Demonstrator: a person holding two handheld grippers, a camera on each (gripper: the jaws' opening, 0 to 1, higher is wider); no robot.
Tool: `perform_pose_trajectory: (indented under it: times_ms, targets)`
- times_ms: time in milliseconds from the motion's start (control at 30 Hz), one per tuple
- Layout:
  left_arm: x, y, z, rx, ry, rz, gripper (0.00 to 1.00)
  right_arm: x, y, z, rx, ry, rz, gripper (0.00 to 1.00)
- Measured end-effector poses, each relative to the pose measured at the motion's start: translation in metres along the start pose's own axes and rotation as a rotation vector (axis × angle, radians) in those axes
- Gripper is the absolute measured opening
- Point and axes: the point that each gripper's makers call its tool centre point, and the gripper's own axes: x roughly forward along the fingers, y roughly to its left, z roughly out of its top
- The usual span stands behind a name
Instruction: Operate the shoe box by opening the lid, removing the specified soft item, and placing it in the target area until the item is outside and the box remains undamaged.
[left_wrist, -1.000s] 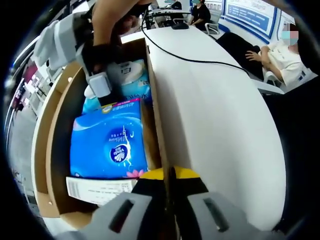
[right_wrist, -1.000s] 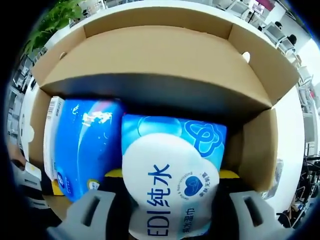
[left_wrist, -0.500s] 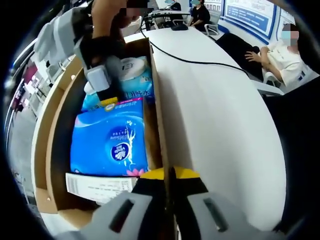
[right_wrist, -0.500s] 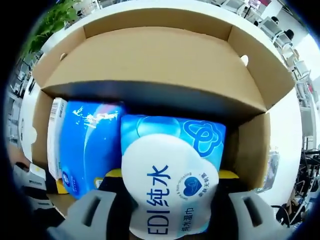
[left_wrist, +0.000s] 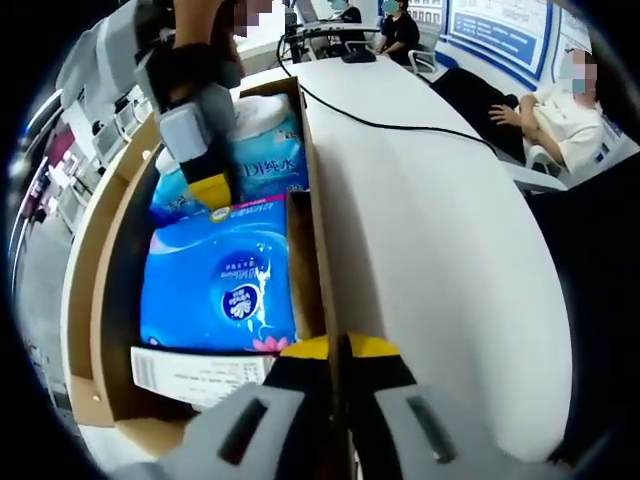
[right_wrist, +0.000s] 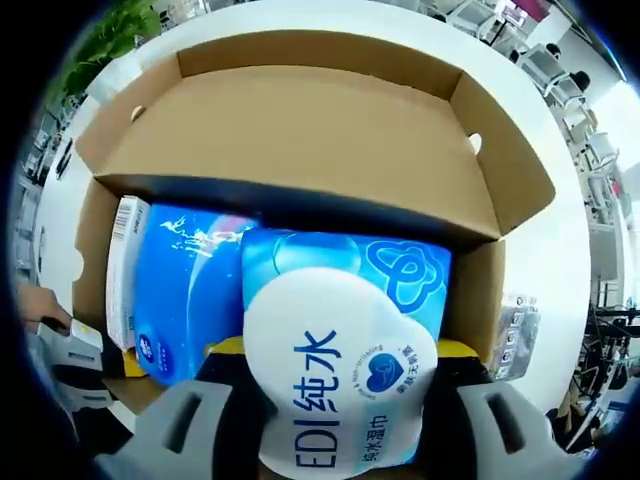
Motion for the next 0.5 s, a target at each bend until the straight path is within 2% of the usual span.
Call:
perform_pose_trajectory:
  times_ms: [233,367,500]
  targets:
    - [0.001,0.000,0.001,-0.004,0.000,0.000,0.03,-0.019,0.002,-0.006,-0.021,-0.001,-0.016,0.63]
    - [0.003,0.012,0.002,-0.005,0.000,-0.002,0.03,-0.031,0.000,-0.007,-0.032,0.003,-0.026,0.63]
    - [0.002,0.014,0.004,-0.011,-0.004,-0.006,0.03,-0.044,-0.001,-0.005,-0.047,-0.009,-0.034,0.63]
